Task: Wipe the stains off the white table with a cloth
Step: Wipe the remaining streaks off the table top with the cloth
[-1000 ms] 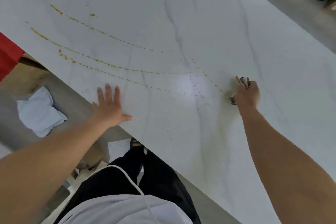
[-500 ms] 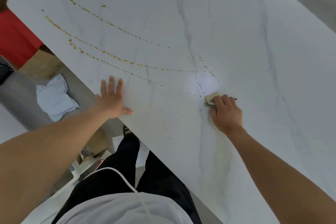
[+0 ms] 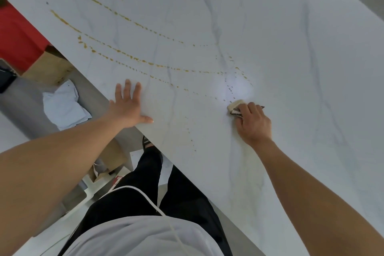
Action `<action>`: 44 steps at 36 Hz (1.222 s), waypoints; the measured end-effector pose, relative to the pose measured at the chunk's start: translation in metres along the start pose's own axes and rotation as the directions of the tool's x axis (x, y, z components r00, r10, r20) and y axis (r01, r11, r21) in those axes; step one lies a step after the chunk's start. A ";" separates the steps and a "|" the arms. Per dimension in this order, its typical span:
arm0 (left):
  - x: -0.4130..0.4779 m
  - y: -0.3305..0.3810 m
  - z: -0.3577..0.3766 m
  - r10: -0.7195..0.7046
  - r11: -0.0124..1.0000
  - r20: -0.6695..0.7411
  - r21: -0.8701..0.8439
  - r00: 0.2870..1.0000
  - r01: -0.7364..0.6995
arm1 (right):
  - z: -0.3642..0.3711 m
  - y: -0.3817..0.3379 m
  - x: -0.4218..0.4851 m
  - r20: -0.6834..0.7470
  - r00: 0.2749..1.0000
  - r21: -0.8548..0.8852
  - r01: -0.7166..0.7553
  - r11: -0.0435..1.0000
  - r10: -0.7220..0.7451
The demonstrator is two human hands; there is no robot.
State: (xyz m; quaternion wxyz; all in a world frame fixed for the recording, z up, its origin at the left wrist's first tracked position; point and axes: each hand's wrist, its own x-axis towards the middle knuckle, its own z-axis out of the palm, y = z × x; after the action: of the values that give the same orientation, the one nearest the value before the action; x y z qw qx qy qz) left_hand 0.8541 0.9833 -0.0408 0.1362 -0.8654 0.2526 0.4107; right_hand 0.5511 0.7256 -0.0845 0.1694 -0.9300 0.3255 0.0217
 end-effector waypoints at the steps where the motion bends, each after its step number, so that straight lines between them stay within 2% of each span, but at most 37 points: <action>1: 0.000 0.000 0.000 -0.002 1.000 -0.003 0.001 1.000 0.002 | -0.003 0.002 0.002 -0.005 1.000 0.005 -0.007 1.000 0.007; 3: -0.001 0.001 0.000 -0.003 1.000 -0.004 -0.001 1.000 0.003 | -0.007 0.005 0.008 -0.024 0.992 0.038 -0.122 0.992 0.123; 4: -0.001 0.002 -0.001 -0.003 1.000 -0.007 -0.003 1.000 0.003 | -0.008 0.006 0.011 -0.034 0.970 0.076 -0.236 0.969 0.239; 6: -0.001 0.001 -0.001 -0.003 1.000 -0.011 -0.005 1.000 0.003 | -0.008 0.002 0.016 -0.053 0.868 0.169 -0.480 0.861 0.494; 7: 0.000 0.001 -0.001 0.000 1.000 -0.011 -0.007 1.000 0.000 | -0.008 -0.004 0.015 -0.055 0.822 0.191 -0.549 0.814 0.567; 8: 0.000 0.000 0.000 0.002 1.000 -0.012 -0.008 1.000 -0.002 | -0.006 -0.010 0.013 -0.062 0.816 0.183 -0.557 0.810 0.575; 10: 0.001 -0.001 0.000 0.006 1.000 -0.014 -0.006 1.000 -0.006 | 0.003 -0.023 0.003 -0.064 0.892 0.130 -0.438 0.890 0.448; 12: 0.001 -0.002 0.001 0.011 1.000 -0.009 -0.010 1.000 -0.011 | 0.012 -0.032 -0.011 -0.020 0.974 0.072 -0.223 0.972 0.225; 14: 0.001 -0.002 0.001 0.013 1.000 -0.010 -0.013 1.000 -0.013 | 0.014 -0.032 -0.021 0.017 1.000 0.027 -0.019 0.999 0.018; 16: 0.001 -0.002 0.001 0.011 1.000 -0.012 -0.012 1.000 -0.011 | 0.012 -0.028 -0.020 0.015 0.999 0.019 0.049 0.999 -0.050; 18: 0.001 -0.002 0.001 0.012 1.000 -0.014 -0.014 1.000 -0.012 | 0.010 -0.025 -0.015 -0.013 0.993 0.066 -0.114 0.991 0.115; 19: 0.001 -0.002 0.001 0.013 1.000 -0.014 -0.016 1.000 -0.013 | 0.009 -0.025 -0.012 -0.037 0.965 0.119 -0.253 0.960 0.259; 21: 0.001 -0.002 0.001 0.015 1.000 -0.016 -0.018 1.000 -0.015 | 0.008 -0.030 -0.006 -0.063 0.860 0.219 -0.484 0.847 0.507; 23: 0.000 -0.002 0.000 0.015 1.000 -0.015 -0.017 1.000 -0.015 | 0.009 -0.042 -0.006 -0.058 0.805 0.238 -0.563 0.791 0.590; 25: 0.000 -0.002 0.000 0.019 1.000 -0.018 -0.014 1.000 -0.019 | 0.014 -0.053 -0.012 -0.066 0.851 0.204 -0.500 0.842 0.522; 26: 0.000 -0.002 0.001 0.022 1.000 -0.020 -0.016 1.000 -0.022 | 0.018 -0.057 -0.017 -0.062 0.902 0.165 -0.412 0.896 0.427; 28: 0.001 -0.002 0.001 0.026 1.000 -0.021 -0.016 0.999 -0.026 | 0.022 -0.060 -0.028 -0.016 0.990 0.065 -0.138 0.988 0.140; 30: 0.001 -0.004 0.001 0.027 1.000 -0.022 -0.013 0.999 -0.027 | 0.022 -0.054 -0.029 0.030 0.996 0.013 0.082 0.997 -0.082; 31: 0.001 -0.003 0.002 0.027 1.000 -0.024 -0.014 0.999 -0.028 | 0.020 -0.050 -0.027 0.035 0.995 0.018 0.088 0.996 -0.088; 32: 0.001 -0.004 0.002 0.029 0.999 -0.028 -0.013 0.999 -0.029 | 0.017 -0.049 -0.025 0.025 1.000 0.036 0.015 0.999 -0.015; 33: 0.001 -0.004 0.003 0.031 0.999 -0.029 -0.011 0.999 -0.032 | 0.016 -0.049 -0.022 0.013 0.992 0.075 -0.126 0.989 0.125; 35: 0.002 -0.005 0.004 0.036 0.999 -0.030 -0.009 0.999 -0.036 | 0.017 -0.053 -0.017 -0.024 0.888 0.182 -0.449 0.875 0.460; 36: 0.003 -0.006 0.004 0.035 0.999 -0.031 -0.007 0.999 -0.035 | 0.017 -0.058 -0.016 -0.023 0.823 0.213 -0.550 0.807 0.567; 37: 0.004 -0.006 0.004 0.033 0.999 -0.033 0.000 0.999 -0.033 | 0.017 -0.066 -0.016 -0.028 0.798 0.216 -0.583 0.784 0.601; 38: 0.004 -0.007 0.004 0.030 0.999 -0.035 0.011 0.999 -0.030 | 0.018 -0.072 -0.018 -0.037 0.821 0.195 -0.553 0.810 0.570; 39: 0.004 -0.007 0.003 0.032 0.999 -0.036 0.023 0.999 -0.031 | 0.021 -0.078 -0.022 -0.035 0.873 0.162 -0.475 0.865 0.486; 41: 0.004 -0.006 0.003 0.036 0.999 -0.036 0.024 0.999 -0.035 | 0.024 -0.083 -0.031 0.018 0.976 0.089 -0.219 0.972 0.218; 43: 0.004 -0.006 0.003 0.042 0.999 -0.038 0.015 0.998 -0.041 | 0.022 -0.077 -0.032 0.058 0.998 0.044 -0.041 0.998 0.038; 44: 0.004 -0.006 0.004 0.043 0.999 -0.039 0.011 0.998 -0.043 | 0.020 -0.073 -0.029 0.064 0.997 0.045 -0.042 0.998 0.039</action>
State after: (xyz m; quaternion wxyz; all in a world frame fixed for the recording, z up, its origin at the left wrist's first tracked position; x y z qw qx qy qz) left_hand 0.8574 0.9889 -0.0461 0.1271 -0.8669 0.2758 0.3953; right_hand 0.5743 0.8029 -0.0767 0.2007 -0.9179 0.3391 0.0470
